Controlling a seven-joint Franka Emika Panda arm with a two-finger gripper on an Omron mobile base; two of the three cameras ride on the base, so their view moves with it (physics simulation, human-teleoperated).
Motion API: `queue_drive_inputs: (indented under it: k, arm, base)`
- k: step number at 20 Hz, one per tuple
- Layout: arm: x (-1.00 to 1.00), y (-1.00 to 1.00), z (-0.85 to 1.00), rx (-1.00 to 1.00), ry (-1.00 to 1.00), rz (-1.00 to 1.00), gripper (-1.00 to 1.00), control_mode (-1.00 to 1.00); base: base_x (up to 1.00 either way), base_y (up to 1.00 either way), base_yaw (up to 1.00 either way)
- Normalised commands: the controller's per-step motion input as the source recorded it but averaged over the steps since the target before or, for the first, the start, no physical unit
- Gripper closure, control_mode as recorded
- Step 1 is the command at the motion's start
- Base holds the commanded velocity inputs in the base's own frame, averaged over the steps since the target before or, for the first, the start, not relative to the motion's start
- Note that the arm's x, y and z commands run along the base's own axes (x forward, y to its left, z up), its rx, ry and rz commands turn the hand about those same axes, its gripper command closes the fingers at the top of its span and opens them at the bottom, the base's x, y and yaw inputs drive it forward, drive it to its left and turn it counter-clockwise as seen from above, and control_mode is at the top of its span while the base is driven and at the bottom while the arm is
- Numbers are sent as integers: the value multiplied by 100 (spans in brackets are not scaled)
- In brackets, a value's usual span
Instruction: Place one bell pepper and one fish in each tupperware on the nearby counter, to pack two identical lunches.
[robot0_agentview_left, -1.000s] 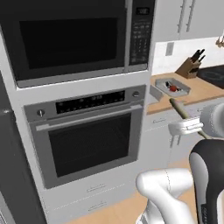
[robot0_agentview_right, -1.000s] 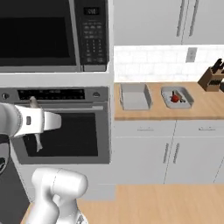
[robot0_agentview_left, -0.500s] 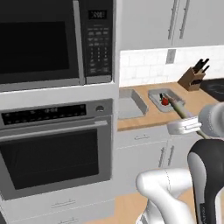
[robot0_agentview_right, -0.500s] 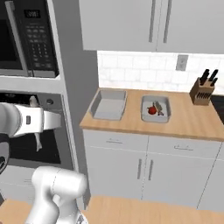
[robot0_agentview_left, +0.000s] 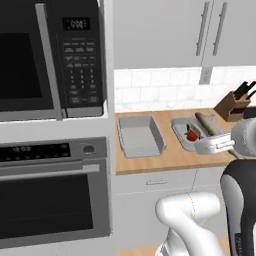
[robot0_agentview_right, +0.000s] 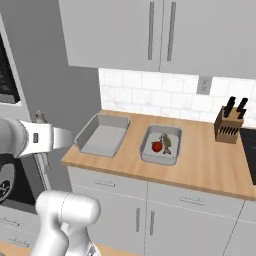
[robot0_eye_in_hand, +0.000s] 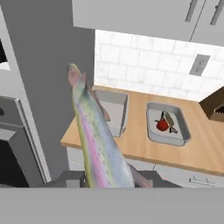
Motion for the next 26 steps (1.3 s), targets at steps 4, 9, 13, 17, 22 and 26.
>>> queue_drive_inputs:
  k: [4,9,13,17,22,26]
  arm:
    - [0,0,0,0,0,0,100,100]
    - [0,0,0,0,0,0,100,100]
    - [32,-14,-26,8,0,24,100,-100]
    - [58,-1,-21,13,0,5,100,-100]
    - [20,50,-38,2,0,-15,100,-100]
    - [53,26,-36,0,11,-19,100,-100]
  base:
    - [72,-11,9]
    - [43,-30,20]
    - [0,0,0]
    - [0,0,0]
    - [0,0,0]
    - [0,0,0]
